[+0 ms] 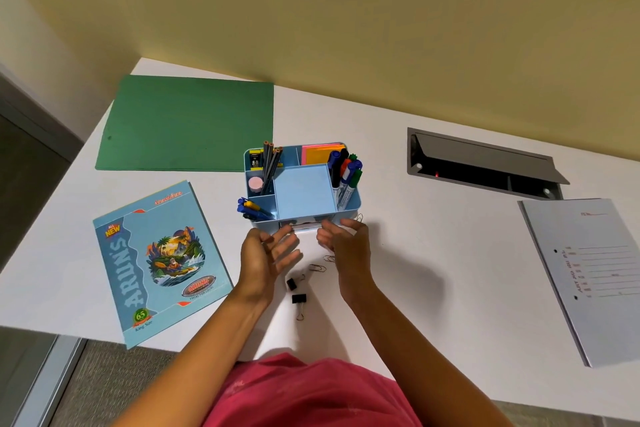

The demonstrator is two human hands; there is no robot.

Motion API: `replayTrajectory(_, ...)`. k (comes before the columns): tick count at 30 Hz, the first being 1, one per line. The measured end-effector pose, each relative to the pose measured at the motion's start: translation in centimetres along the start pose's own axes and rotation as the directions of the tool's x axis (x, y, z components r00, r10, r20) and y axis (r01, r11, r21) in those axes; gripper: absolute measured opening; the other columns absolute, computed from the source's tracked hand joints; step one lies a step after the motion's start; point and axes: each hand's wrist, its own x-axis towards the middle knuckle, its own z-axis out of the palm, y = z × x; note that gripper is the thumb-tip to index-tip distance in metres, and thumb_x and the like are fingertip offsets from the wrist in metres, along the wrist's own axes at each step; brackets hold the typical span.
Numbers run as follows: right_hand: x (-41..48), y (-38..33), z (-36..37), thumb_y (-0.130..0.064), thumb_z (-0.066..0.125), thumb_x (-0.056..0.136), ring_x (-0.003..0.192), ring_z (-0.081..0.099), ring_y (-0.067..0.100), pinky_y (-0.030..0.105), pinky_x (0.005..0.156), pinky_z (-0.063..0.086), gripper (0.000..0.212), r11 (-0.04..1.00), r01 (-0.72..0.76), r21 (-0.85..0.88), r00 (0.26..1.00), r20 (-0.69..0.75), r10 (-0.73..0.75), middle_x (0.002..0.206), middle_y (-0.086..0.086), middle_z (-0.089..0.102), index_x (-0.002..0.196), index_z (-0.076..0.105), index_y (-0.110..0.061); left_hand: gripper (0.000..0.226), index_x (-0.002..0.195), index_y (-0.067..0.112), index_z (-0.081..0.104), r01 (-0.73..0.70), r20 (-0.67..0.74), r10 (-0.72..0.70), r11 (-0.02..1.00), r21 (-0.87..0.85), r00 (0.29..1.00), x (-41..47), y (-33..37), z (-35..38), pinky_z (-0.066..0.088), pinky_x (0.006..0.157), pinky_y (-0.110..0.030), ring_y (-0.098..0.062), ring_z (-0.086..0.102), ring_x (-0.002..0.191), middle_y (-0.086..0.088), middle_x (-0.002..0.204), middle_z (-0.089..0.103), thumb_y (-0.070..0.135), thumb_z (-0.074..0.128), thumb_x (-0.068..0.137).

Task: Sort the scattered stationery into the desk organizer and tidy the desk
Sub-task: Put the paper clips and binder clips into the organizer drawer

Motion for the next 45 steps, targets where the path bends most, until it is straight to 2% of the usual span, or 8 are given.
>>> replayTrajectory(5,-0.1,2.9,-0.8,0.008,0.054,0.085,0.096,0.064,0.020,0.025,0.086,0.052,0.030,0.569,0.547,-0.614,0.812,0.224,-0.539,0.108,0.009,0.068,0.110,0.063,-0.006,0.041,0.116,-0.003,0.056,-0.031,-0.058,0.038,0.993,0.116,0.998,-0.2,-0.7,-0.6,0.052,0.090,-0.049,-0.036,0.062,0.109,-0.014,0.123,0.063,0.019,0.029,0.094)
replayTrajectory(10,0.7,3.9,-0.9,0.011,0.052,0.083,0.114,0.047,0.025,0.028,0.098,0.042,0.062,0.244,0.629,-0.738,0.752,0.499,-0.430,0.122,0.012,0.051,0.139,0.046,-0.015,0.036,0.115,-0.006,0.052,-0.026,-0.130,0.051,0.982,0.187,0.990,0.2,-0.7,-1.4,0.055,0.084,-0.048,-0.043,0.061,0.107,-0.025,0.122,0.060,0.015,0.031,0.094)
replayTrajectory(18,0.8,3.9,-1.2,0.013,0.072,0.063,0.085,0.057,0.025,0.027,0.065,0.054,0.081,0.057,0.619,-0.783,0.695,0.513,-0.504,0.095,0.012,0.056,0.136,0.050,-0.016,0.016,0.088,0.007,0.051,-0.023,-0.100,0.048,0.972,0.236,0.994,0.6,-0.8,-2.7,0.048,0.092,-0.055,-0.035,0.058,0.090,-0.020,0.100,0.055,0.011,0.036,0.094)
replayTrajectory(24,1.3,3.5,-1.3,0.012,0.066,0.071,0.070,0.054,0.025,0.025,0.051,0.048,0.060,-0.020,0.644,-0.765,0.621,0.538,-0.570,0.081,0.012,0.055,0.126,0.061,-0.012,0.017,0.090,0.009,0.055,-0.024,-0.036,0.037,0.953,0.302,0.999,0.6,-0.9,-2.3,0.051,0.093,-0.053,-0.032,0.059,0.092,-0.017,0.099,0.057,0.015,0.041,0.096)
replayTrajectory(28,1.8,3.7,-0.7,-0.010,0.021,0.100,0.078,0.060,0.028,0.027,0.060,0.056,0.048,-0.016,0.684,-0.730,0.569,0.546,-0.615,0.090,0.016,0.063,0.114,0.067,-0.004,0.016,0.089,0.007,0.057,-0.035,-0.039,0.050,0.947,0.318,0.998,1.0,-0.8,-1.9,0.053,0.090,-0.050,-0.031,0.058,0.089,-0.018,0.096,0.056,0.013,0.045,0.097)
replayTrajectory(34,1.1,4.2,-0.9,0.006,0.052,0.082,0.062,0.053,0.023,0.022,0.052,0.050,0.021,-0.038,0.703,-0.710,0.545,0.573,-0.612,0.076,0.013,0.058,0.091,0.069,-0.005,0.018,0.099,0.004,0.062,-0.065,-0.029,0.081,0.929,0.365,0.996,1.4,-0.9,-2.2,0.057,0.084,-0.047,-0.034,0.065,0.090,-0.019,0.093,0.067,0.021,0.063,0.091)
replayTrajectory(38,-0.3,4.5,-1.7,0.017,0.067,0.059,0.064,0.057,0.023,0.020,0.051,0.046,0.043,0.029,0.663,-0.748,0.657,0.563,-0.502,0.077,0.009,0.059,0.094,0.068,-0.009,0.025,0.106,0.002,0.062,-0.040,-0.062,0.073,0.903,0.428,0.995,1.6,-1.5,-2.5,0.059,0.079,-0.044,-0.032,0.067,0.084,-0.020,0.097,0.070,0.013,0.069,0.085)
replayTrajectory(45,-2.3,5.3,-1.9,-0.002,0.067,0.078,0.094,0.059,0.023,0.030,0.079,0.050,0.041,0.018,0.781,-0.624,0.596,0.736,-0.321,0.107,0.004,0.060,0.115,0.060,-0.018,0.009,0.096,0.003,0.066,-0.089,-0.101,0.165,0.848,0.523,0.981,1.6,-2.4,-3.3,0.058,0.066,-0.033,-0.030,0.065,0.077,-0.018,0.084,0.068,0.005,0.063,0.088)
